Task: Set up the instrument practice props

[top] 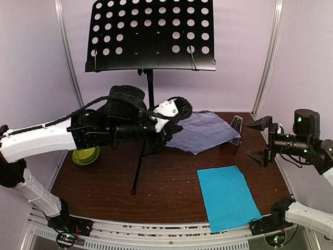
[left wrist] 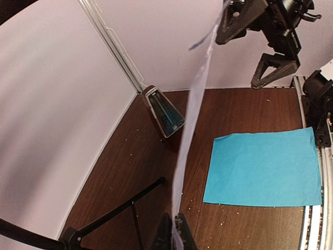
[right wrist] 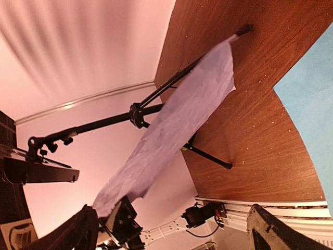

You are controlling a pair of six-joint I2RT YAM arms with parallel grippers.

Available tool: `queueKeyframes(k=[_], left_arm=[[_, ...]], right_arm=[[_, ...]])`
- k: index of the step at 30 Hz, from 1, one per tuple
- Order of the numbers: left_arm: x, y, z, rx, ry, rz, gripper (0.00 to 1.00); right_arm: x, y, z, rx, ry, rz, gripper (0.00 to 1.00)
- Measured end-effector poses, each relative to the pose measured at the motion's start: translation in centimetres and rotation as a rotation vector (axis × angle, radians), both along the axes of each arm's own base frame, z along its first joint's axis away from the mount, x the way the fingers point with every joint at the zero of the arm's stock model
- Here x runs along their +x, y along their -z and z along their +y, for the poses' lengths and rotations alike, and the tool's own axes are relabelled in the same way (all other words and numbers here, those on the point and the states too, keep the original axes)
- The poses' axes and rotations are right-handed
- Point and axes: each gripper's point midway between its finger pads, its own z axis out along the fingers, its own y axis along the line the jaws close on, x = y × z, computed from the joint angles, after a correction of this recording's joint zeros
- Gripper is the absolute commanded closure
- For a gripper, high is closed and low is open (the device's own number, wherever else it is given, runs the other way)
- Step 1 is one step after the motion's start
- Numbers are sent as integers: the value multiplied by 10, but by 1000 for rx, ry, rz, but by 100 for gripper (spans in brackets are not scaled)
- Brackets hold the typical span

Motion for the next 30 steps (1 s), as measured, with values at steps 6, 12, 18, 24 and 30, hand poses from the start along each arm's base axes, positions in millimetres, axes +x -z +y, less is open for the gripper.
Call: queueKeyframes(k=[6, 12, 18, 24, 30], left_arm=[[-15, -1, -16, 17, 45, -32, 100], [-31, 2, -33, 57, 108, -76, 100], [-46, 22, -46, 145, 166, -111, 100], [-49, 33, -48, 191, 184, -123, 100], [-49, 25, -51, 185, 191, -147, 100]], right_arm=[[8, 7, 4, 90, 77, 84, 0], [13, 36, 11, 123, 145, 190, 0], [23, 35, 7, 156, 224, 204, 0], [24, 24, -6, 222, 312, 184, 1], [24, 26, -2, 241, 317, 205, 28]])
